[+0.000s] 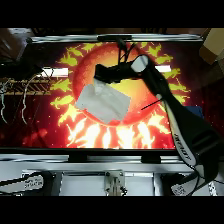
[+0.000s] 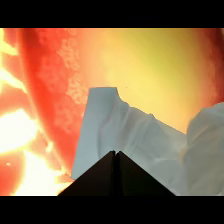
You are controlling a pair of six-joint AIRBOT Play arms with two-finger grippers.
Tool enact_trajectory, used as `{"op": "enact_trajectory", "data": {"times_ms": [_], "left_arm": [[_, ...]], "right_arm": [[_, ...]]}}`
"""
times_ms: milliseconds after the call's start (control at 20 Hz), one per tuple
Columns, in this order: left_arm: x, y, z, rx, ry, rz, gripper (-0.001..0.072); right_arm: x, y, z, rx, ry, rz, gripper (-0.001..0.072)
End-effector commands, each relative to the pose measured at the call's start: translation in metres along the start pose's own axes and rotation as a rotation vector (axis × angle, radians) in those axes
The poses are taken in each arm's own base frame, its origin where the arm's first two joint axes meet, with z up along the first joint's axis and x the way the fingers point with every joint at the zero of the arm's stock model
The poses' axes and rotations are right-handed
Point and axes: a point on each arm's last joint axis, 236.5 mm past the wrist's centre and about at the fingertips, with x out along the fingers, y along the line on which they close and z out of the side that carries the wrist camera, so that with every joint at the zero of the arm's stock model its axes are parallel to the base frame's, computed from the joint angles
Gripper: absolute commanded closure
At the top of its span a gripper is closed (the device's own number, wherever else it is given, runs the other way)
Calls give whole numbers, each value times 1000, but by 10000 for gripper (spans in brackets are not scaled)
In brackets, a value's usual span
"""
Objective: Fold the shirts.
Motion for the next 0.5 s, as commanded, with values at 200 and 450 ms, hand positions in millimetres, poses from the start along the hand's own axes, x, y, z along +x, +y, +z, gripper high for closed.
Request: {"op": "enact_trajectory", "data": {"times_ms": [200,450], "left_arm": [[-30,13,-1,-5,-4,36,672],[-30,13,-1,10,-3,35,672]], "right_arm": [[25,-34,-24,119,104,-11,101],[-120,-174,-25,157,246,-535,101]]}}
